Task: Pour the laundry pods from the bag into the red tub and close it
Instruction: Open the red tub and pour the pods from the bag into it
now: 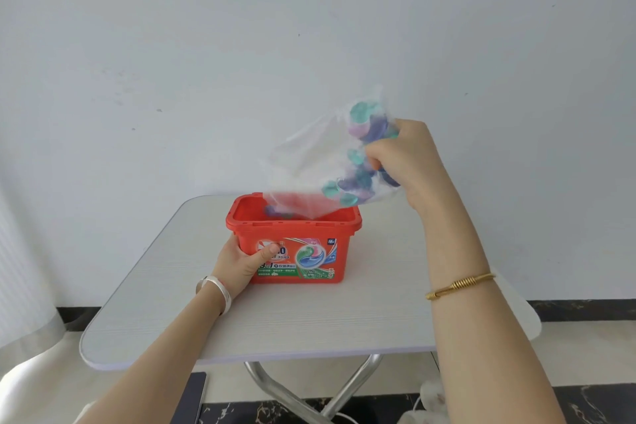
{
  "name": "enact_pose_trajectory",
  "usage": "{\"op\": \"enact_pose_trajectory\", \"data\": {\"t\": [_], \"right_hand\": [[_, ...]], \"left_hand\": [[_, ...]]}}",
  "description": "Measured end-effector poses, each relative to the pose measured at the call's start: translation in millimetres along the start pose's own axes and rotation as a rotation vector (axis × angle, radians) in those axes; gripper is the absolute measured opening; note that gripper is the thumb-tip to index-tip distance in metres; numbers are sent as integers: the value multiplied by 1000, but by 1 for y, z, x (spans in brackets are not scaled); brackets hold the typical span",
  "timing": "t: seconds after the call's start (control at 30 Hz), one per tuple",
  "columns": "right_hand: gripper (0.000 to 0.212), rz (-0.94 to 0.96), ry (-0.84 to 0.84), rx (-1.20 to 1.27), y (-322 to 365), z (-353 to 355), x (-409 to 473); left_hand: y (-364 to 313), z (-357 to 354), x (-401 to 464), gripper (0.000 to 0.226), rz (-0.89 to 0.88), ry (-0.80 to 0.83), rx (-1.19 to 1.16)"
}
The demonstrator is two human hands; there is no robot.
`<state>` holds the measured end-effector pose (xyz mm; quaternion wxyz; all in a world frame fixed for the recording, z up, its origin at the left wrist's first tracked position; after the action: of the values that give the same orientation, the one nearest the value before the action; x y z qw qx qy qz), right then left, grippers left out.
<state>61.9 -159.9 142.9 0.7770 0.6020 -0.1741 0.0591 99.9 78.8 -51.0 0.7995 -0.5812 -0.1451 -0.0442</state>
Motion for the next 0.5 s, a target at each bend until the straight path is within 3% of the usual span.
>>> {"op": "enact_pose_trajectory", "data": {"t": [0.17, 0.27, 0.37, 0.5], "right_hand": [[17, 10, 46, -76, 2, -3, -1], [13, 98, -21, -22, 10, 8, 0], [11, 38, 25, -9, 5, 2, 1], [23, 67, 19, -16, 3, 3, 0]], "left_hand": [[1, -2, -1, 75, 20, 16, 5], [-1, 0, -1, 89, 13, 3, 12], [1, 2, 0, 93, 12, -4, 4], [-2, -1, -1, 90, 6, 6, 8]]}}
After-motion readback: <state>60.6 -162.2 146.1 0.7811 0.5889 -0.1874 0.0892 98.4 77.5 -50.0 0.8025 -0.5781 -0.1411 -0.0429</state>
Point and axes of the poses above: each hand's wrist, its own x-axis towards the middle knuckle, its own z-axis out of the back of the hand, y = z × x, the point moved 8 cm from there along x, towards the middle knuckle, and after that the axes turned 12 degrees about x, right-handed, at the moved point
